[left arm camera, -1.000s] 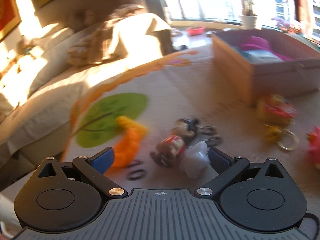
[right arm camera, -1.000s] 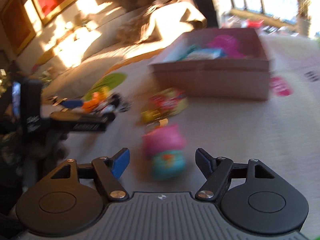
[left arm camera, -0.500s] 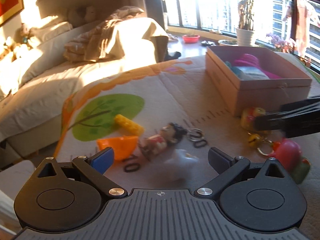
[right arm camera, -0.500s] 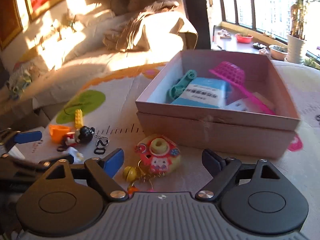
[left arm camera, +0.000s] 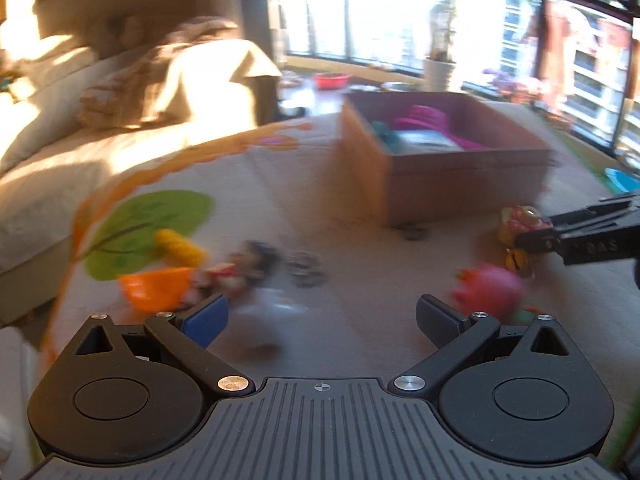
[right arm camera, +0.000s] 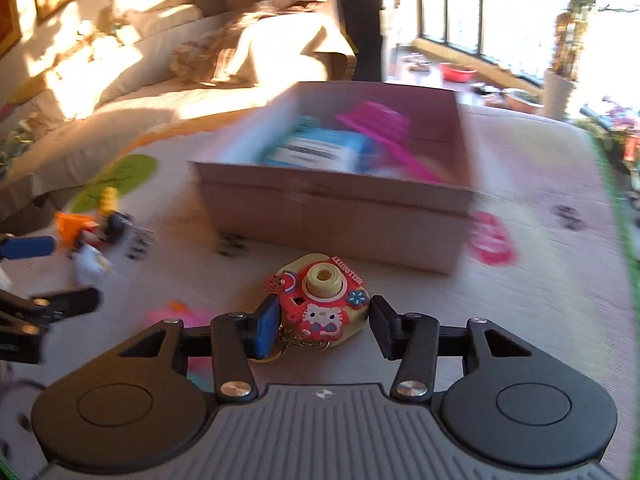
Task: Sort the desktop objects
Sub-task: 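Lift the red-and-yellow keychain with the right gripper while the left gripper grasps the pink piggy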
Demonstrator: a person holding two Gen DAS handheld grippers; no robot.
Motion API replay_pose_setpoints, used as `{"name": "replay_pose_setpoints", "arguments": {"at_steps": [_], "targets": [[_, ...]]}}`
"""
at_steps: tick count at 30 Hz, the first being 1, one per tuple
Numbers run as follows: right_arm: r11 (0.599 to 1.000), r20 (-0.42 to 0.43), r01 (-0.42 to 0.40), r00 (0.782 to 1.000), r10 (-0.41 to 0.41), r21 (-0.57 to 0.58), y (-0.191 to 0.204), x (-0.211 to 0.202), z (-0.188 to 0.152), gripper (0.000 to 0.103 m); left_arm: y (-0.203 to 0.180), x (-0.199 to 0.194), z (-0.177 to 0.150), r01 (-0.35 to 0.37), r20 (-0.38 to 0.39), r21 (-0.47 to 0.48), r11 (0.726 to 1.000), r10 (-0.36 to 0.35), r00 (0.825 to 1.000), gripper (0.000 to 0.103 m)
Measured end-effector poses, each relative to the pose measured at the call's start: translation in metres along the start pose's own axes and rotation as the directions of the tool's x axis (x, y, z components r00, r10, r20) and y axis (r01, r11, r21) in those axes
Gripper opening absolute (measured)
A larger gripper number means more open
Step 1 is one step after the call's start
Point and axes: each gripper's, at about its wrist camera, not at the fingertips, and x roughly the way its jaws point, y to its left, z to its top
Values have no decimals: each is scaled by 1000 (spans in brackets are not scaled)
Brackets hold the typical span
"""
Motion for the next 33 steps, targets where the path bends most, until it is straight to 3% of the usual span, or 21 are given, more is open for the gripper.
{"name": "replay_pose_setpoints", "arguments": {"at_steps": [4,7,10,13,21,23,27,31,33], "targets": [[999,7,29,1000,-29,38,-24,-19,-19,48,-29,2,-3,155,-12,46,987,-154,988,103],[999,18,25,999,-26,46,-28,-29,-30,50,-53,11,-4,206,-27,87,975,-205,978,103],[998,26,54,998,-54,19,-24,-30,-37,57,-75,22,-6,164,-34,159,974,-161,986,103],[998,49,66,997,-66,5,-21,-33,-39,57,-81,27,-9,122,-34,196,973,-117,993,103],[997,63,64,996,-67,52,-23,-13,-28,59,-46,30,-5,-28,-42,126,992,34,999,103],[997,63,60,996,-63,42,-19,-12,-27,48,-38,31,-3,-17,-51,88,996,21,998,103],[999,57,12,998,-14,34,-12,-18,-27,46,-31,35,4,71,-74,-12,997,-72,995,103],[1000,63,-12,998,12,-4,0,-29,-26,45,-42,38,10,68,-59,7,998,-67,996,100],[1000,69,-18,997,19,-18,4,-35,-26,45,-46,42,12,63,-67,17,998,-62,996,83]]}}
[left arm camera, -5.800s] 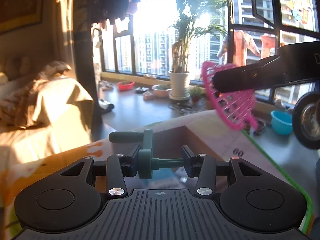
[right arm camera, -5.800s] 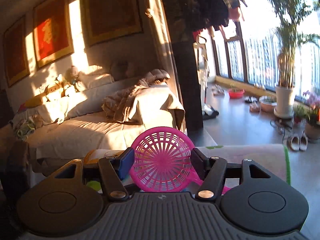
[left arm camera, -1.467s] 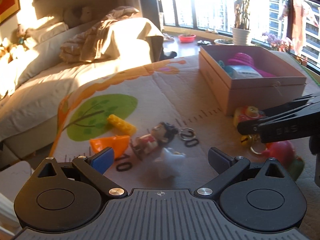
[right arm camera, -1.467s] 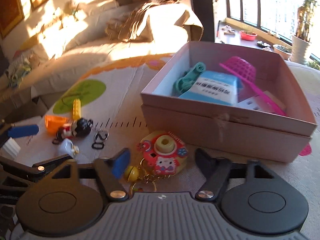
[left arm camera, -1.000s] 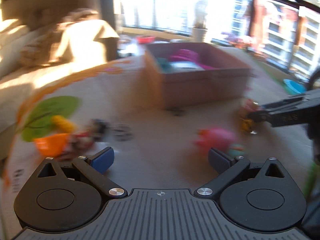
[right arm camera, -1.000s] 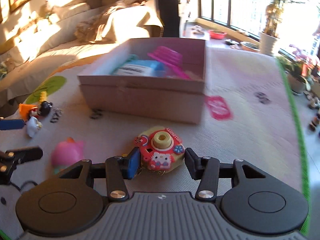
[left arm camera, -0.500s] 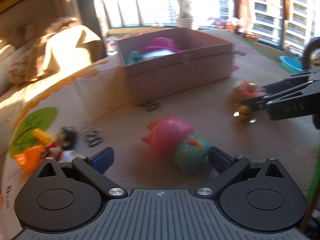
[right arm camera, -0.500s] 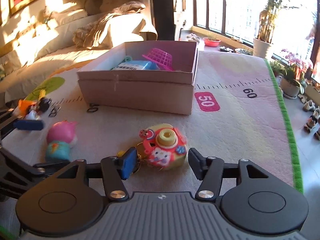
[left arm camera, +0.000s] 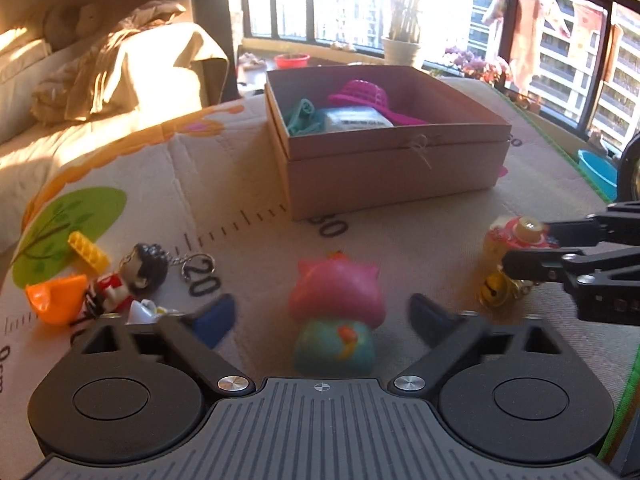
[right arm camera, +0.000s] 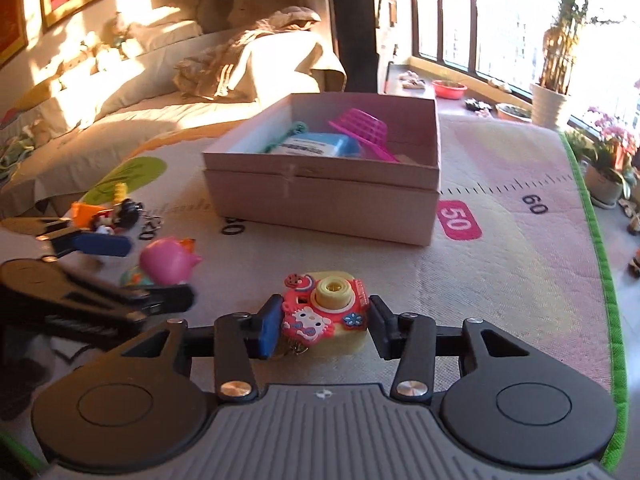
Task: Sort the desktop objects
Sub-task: 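Lift the red-and-yellow keychain with the right gripper while the left gripper grasps the pink piggy, then lower the keychain and pink piggy into the pink box and open both grippers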
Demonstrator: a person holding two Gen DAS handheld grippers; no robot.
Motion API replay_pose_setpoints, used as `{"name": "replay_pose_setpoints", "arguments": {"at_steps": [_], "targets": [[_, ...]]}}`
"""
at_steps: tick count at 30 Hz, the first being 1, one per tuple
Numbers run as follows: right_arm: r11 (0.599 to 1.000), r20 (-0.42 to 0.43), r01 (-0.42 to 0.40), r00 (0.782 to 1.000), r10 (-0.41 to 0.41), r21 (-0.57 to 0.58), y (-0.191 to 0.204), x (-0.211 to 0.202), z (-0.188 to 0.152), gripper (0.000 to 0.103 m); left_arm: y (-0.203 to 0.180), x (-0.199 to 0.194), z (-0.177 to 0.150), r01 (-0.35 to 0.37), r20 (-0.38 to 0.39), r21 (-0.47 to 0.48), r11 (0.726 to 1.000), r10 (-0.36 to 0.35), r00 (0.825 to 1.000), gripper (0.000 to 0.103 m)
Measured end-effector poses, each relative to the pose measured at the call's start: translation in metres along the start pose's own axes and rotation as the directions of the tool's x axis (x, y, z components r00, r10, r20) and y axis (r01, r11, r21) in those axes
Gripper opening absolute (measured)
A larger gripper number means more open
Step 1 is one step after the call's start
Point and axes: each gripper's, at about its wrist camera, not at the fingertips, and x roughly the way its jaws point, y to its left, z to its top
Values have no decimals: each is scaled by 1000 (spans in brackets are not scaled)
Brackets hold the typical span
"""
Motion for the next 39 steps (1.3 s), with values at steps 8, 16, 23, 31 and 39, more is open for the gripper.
{"name": "replay_pose_setpoints", "arguments": {"at_steps": [8,16,23,31,39], "targets": [[998,28,-39,999,41,-39,13,-30,6,44,-1,-11,-6,15,15,2,1000,-15,1000,54],[997,168,-79,983,78,-3,-4,-78,41,44,-6,-64,20,5,201,74,997,-19,979,53],[1000,280,3,960,5,-27,-20,-83,91,44,-19,-34,79,15,267,186,982,-65,961,53],[1000,267,-6,964,3,11,-49,-20,139,44,-12,56,157,82,235,156,984,-118,965,53],[996,116,-41,993,31,80,-66,65,117,46,4,96,152,101,155,82,992,-113,981,78]]}}
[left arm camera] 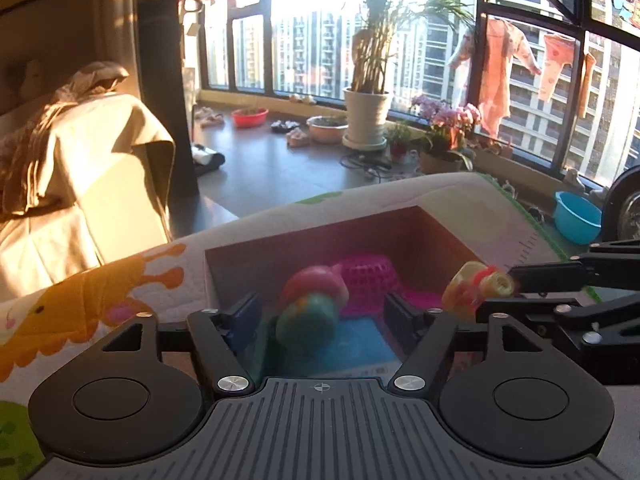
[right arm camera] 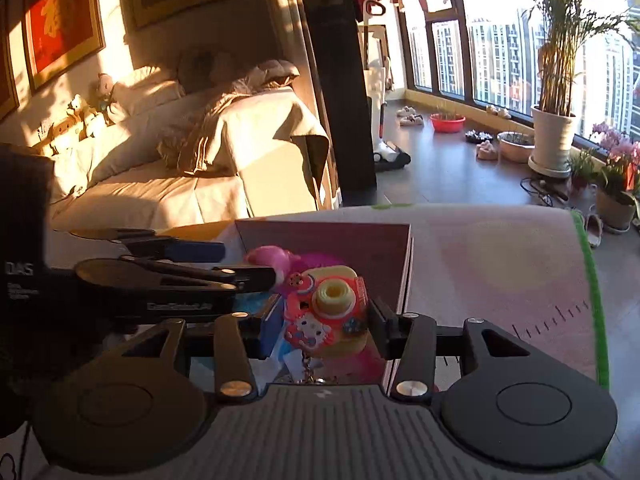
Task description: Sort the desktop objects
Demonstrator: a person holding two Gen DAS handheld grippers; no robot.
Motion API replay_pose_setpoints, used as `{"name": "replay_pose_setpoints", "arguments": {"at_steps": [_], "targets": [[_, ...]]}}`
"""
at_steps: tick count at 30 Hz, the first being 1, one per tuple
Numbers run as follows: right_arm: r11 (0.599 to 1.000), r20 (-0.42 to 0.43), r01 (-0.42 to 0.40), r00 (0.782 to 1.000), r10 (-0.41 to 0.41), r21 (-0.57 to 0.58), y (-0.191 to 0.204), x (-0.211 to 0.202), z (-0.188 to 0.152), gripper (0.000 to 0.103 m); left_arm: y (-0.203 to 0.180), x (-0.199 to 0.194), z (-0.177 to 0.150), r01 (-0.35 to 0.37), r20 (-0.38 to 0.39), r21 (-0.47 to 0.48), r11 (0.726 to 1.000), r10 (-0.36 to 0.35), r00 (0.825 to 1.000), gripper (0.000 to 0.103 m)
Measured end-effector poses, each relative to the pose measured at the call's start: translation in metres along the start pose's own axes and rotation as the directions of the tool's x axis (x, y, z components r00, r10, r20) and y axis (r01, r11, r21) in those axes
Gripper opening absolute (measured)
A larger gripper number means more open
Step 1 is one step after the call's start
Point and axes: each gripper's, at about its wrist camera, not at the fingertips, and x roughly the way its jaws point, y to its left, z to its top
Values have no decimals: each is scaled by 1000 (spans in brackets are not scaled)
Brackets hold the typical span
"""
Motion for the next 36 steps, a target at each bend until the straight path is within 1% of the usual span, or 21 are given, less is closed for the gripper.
{"name": "replay_pose_setpoints", "arguments": {"at_steps": [1,3,6,7,8,10,13,16,18,20,22,24,27,29,31,33,34,36], "targets": [[1000,-3,5,1000,-5,-6,0,3,-4,46,1,-9,-6,-13,6,14,1000,13,1000,80],[1000,0,13,1000,-13,-7,-1,2,-8,49,1,-31,-18,-33,21,38,999,32,999,88],[999,15,32,999,-31,-11,0,-6,-10,55,5,-61,-38,-51,32,39,998,49,998,95],[999,21,43,999,-43,-16,2,-9,-12,59,7,-70,-46,-65,34,35,997,64,997,95],[998,25,55,998,-54,-21,3,-12,-13,60,10,-78,-54,-85,32,30,996,84,996,95],[996,25,75,997,-74,-38,7,-18,-17,61,18,-94,-69,-132,44,15,991,131,990,96],[993,24,103,995,-102,-55,15,-28,-27,70,29,-117,-87,-219,24,-5,976,219,975,96],[992,29,121,992,-120,-39,21,-39,-38,75,44,-140,-108,-257,3,-61,965,257,966,96],[990,35,137,990,-136,-22,25,-45,-44,80,56,-152,-122,-305,-5,-83,949,306,952,96],[985,51,172,984,-172,-5,29,-53,-54,89,71,-159,-131,-356,-23,-113,928,356,934,96],[978,53,205,977,-206,23,31,-56,-66,93,89,-162,-137,-382,-56,-162,910,378,924,96],[975,23,214,976,-215,59,31,-54,-77,95,103,-160,-143,-383,-88,-201,902,373,924,96],[973,-36,212,977,-209,88,36,-45,-95,95,113,-152,-150,-343,-123,-253,905,322,939,96],[973,-46,215,976,-212,82,43,-41,-104,97,111,-147,-151,-311,-118,-273,910,289,950,96],[973,-51,215,976,-212,82,47,-39,-110,98,104,-144,-150,-244,-94,-277,929,227,969,96],[972,-57,218,975,-214,87,48,-36,-111,98,88,-140,-147,-160,-73,-254,954,146,987,96],[971,-54,222,974,-218,90,48,-37,-111,99,80,-140,-146,-116,-64,-232,966,104,993,96],[969,-47,220,975,-216,110,44,-40,-112,103,60,-141,-148,-28,-51,-175,984,20,998,97]]}}
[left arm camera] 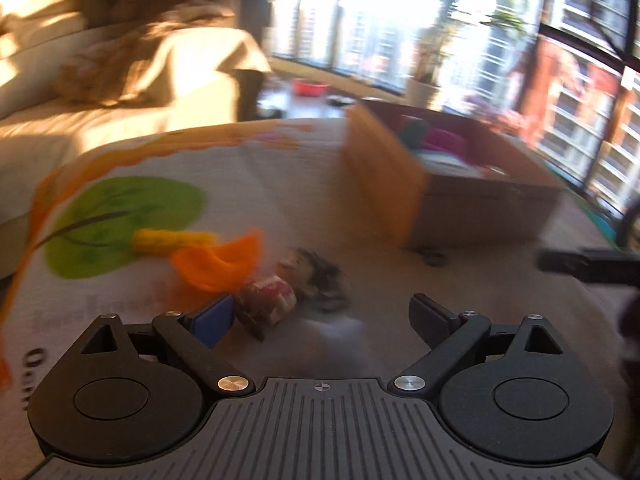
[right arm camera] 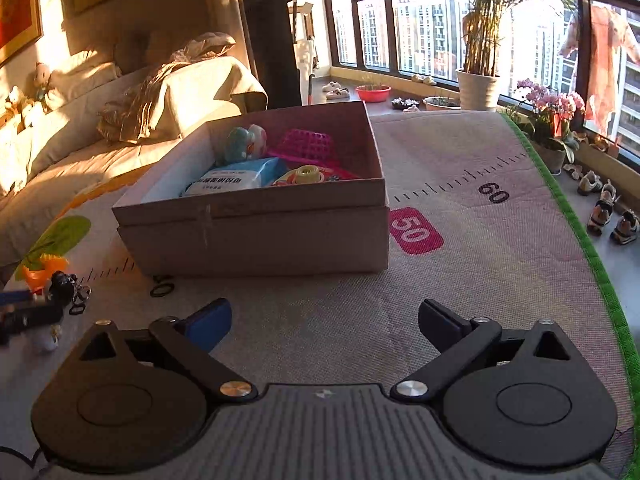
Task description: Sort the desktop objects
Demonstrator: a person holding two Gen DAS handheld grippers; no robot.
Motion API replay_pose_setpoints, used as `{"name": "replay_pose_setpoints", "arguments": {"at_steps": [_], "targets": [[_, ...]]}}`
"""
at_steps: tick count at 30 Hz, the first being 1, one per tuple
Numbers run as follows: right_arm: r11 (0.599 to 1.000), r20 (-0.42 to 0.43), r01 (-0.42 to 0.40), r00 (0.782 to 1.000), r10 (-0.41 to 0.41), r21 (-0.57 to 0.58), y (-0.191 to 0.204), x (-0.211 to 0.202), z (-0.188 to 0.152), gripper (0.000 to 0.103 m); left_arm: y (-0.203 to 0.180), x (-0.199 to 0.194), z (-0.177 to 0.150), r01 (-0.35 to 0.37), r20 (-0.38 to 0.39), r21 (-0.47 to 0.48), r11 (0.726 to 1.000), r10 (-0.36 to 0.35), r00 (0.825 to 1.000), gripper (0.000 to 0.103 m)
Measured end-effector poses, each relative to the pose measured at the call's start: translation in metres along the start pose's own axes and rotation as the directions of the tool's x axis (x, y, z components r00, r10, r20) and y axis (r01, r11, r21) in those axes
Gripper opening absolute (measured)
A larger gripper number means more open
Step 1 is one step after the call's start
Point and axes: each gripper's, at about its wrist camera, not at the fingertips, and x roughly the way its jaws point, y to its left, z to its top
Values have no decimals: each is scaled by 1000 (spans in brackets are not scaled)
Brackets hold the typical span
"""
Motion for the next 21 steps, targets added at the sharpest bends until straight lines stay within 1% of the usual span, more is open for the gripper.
{"name": "replay_pose_setpoints", "arguments": {"at_steps": [2,4,6,8,11,13,14,15,16,18,19,20,21], "targets": [[1000,-5,-5,1000,5,22,-4,1,0,103,-18,-1,-8,92,-20,42,995,-91,996,98],[999,-16,-12,1000,13,45,-8,3,1,103,-35,-3,-16,157,-42,58,986,-155,987,99],[998,-19,-16,1000,17,62,-10,4,1,103,-47,-3,-24,178,-61,51,983,-174,983,99],[997,-20,-24,999,25,69,-11,4,1,103,-58,-4,-27,169,-61,59,984,-165,984,99],[997,-15,-28,999,29,76,-12,4,1,103,-64,-3,-24,215,-77,18,977,-213,974,99],[996,-13,-29,999,31,83,-13,4,1,103,-68,-4,-22,245,-83,11,969,-243,966,99],[996,-13,-29,999,30,87,-14,4,0,103,-67,-6,-20,244,-73,16,970,-243,967,99],[996,-13,-27,1000,28,89,-14,3,0,103,-68,-8,-18,222,-58,27,975,-220,974,99],[996,-13,-28,999,29,87,-14,3,0,103,-66,-11,-16,178,-41,36,983,-176,983,99],[997,-22,-43,999,44,59,-10,1,-1,103,-60,-12,-9,56,-15,48,997,-55,998,99],[998,-31,-57,998,58,35,-7,0,-2,103,-57,-10,-5,-7,-15,55,998,8,1000,99],[997,-40,-74,996,75,9,-3,-1,-3,103,-53,-5,-1,-74,-23,62,995,76,997,99],[995,-50,-99,994,98,-15,2,-4,-5,103,-46,-3,3,-143,-25,61,988,144,989,99]]}}
